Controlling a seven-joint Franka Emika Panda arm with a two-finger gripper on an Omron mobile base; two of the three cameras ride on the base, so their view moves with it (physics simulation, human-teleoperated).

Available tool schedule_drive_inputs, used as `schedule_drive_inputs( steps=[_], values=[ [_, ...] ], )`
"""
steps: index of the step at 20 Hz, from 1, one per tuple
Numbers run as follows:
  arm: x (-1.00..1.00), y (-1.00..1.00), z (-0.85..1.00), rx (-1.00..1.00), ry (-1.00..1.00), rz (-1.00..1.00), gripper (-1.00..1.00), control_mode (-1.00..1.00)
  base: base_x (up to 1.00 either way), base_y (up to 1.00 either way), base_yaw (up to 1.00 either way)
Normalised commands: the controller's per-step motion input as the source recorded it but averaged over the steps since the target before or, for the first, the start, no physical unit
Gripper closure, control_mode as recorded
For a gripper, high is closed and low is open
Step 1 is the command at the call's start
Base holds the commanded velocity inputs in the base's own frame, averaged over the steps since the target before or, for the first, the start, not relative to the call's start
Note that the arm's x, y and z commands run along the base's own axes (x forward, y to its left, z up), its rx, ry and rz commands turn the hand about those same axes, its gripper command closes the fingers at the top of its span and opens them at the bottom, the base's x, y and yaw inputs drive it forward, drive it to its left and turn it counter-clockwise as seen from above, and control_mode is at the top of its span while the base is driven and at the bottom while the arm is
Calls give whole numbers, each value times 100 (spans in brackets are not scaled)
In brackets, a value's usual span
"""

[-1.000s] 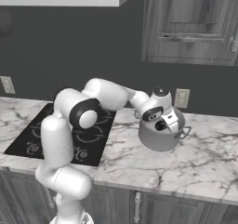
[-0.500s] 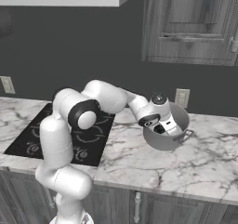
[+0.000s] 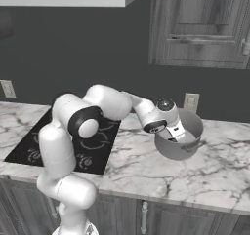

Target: Turn on the sink faucet. Then move the eggplant from the counter to the sink. Turn off the sink. Move the vegetable from the sink to the pot next to the stove. Finally move the pot to the rear left burner.

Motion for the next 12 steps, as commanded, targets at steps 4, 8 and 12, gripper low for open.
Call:
schedule_drive_inputs(
  steps=[4,8,12],
  values=[
    [-14,4,36,-6,-10,-3,-100,-100,0,0,0],
    [-25,4,40,-6,-15,-2,-100,-100,0,0,0],
    [-35,7,30,-7,-14,-1,-100,-100,0,0,0]
  ],
)
